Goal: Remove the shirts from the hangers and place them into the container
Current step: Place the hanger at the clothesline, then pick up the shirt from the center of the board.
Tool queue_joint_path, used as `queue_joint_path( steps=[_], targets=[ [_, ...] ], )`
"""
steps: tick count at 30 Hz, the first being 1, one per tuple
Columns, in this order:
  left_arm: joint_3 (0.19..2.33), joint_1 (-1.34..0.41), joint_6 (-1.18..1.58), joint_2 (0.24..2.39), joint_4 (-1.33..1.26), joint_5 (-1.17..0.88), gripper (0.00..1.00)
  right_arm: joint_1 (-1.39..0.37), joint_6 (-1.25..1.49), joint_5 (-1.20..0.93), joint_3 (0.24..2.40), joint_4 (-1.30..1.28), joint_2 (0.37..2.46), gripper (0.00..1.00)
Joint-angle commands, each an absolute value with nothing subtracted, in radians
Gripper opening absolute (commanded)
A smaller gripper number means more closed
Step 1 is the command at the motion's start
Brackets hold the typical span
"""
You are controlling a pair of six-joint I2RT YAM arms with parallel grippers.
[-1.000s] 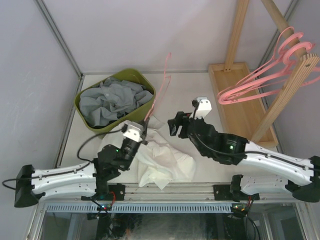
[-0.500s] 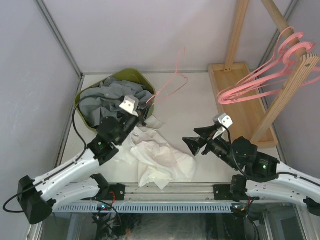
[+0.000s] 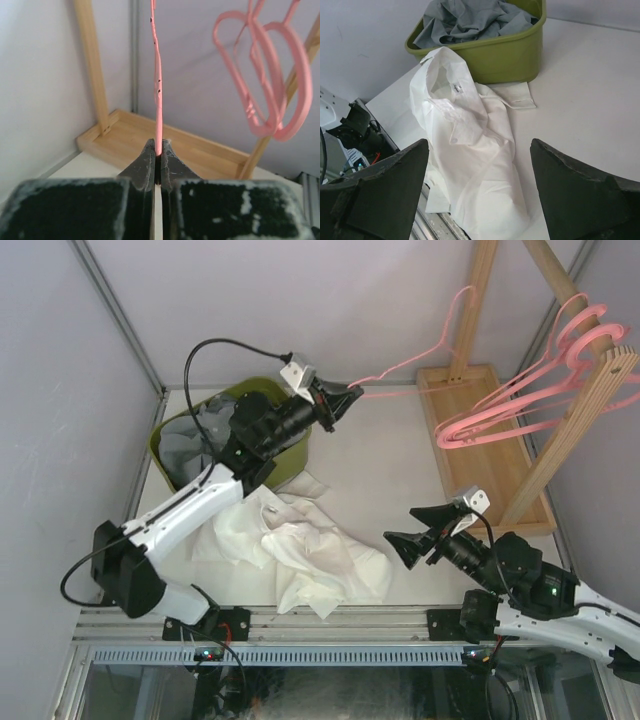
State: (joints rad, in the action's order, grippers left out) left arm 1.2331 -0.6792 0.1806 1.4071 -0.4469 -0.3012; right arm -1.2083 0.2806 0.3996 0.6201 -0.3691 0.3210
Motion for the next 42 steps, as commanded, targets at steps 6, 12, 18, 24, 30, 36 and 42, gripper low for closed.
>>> queue_joint_path(
  steps=[6,12,18,24,30,36,42],
  targets=[
    [1.601,-0.675,0.394,1.669,-0.698,-0.509,0.0,-1.207,0.35,0.416,0.628,-0.42,0.26,0.82],
    [1.84,-0.69,0.457,1.837,-0.694,-0.561,0.0,-1.207,0.37,0.404,0.628,-0.427,0.257,0.81],
    [1.959,-0.719,0.451,1.927,-0.611,-0.598,0.0,-1.208,0.383,0.406,0.627,-0.434,0.256,0.81],
    [1.889,-0.735,0.425,1.925,-0.584,-0.6,0.0,-1.207,0.381,0.414,0.628,-0.432,0.255,0.81],
    [1.74,-0.737,0.392,1.834,-0.603,-0.535,0.52,-1.207,0.381,0.417,0.629,-0.432,0.259,0.81],
    [1.609,-0.732,0.324,1.697,-0.583,-0.466,0.74,-1.207,0.373,0.425,0.628,-0.425,0.266,0.81],
    [1.347,-0.727,0.273,1.498,-0.581,-0.361,1.0,-1.207,0.361,0.445,0.628,-0.419,0.278,0.81]
  ],
)
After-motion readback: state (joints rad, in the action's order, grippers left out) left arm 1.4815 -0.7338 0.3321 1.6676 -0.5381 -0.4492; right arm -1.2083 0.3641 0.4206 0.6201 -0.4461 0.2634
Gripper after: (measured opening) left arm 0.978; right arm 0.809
